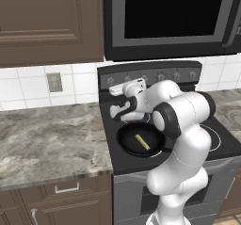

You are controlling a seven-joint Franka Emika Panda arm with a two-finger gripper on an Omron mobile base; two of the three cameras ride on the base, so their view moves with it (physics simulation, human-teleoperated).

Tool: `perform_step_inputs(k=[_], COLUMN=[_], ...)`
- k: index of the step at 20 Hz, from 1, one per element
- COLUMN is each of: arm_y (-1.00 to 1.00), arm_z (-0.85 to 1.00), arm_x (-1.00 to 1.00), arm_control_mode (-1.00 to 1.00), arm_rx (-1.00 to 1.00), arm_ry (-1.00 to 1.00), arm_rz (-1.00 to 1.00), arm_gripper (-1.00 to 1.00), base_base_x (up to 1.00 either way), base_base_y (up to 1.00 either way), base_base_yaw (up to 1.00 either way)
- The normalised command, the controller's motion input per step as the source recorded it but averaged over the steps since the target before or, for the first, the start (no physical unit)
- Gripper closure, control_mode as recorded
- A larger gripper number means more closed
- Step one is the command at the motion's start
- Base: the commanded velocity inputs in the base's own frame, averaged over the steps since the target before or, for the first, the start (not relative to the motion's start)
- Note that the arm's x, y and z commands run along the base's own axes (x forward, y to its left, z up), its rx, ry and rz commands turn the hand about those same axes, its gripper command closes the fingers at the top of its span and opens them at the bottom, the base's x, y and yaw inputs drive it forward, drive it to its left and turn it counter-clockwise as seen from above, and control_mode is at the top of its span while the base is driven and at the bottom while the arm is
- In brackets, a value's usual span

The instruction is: Pick up the butter stick and place it in the pan. Then turn on the burner for the pan.

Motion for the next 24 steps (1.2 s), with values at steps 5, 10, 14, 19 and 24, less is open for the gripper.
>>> perform_step_inputs(k=[5,10,14,19,24], arm_y=[0.03,0.15,0.12,0.11,0.05], arm_z=[0.0,0.0,0.0,0.0,0.0], arm_x=[0.1,0.02,0.0,0.0,0.0], arm_control_mode=[-1.0,-1.0,-1.0,-1.0,-1.0], arm_rx=[0.01,0.01,0.02,0.02,0.03], arm_ry=[0.0,0.0,0.0,0.0,0.0], arm_rz=[0.0,0.0,0.0,0.0,0.0], arm_gripper=[-1.0,-1.0,-1.0,-1.0,-1.0], base_base_x=[0.0,0.0,0.0,0.0,0.0], base_base_y=[0.0,0.0,0.0,0.0,0.0], base_base_yaw=[0.0,0.0,0.0,0.0,0.0])
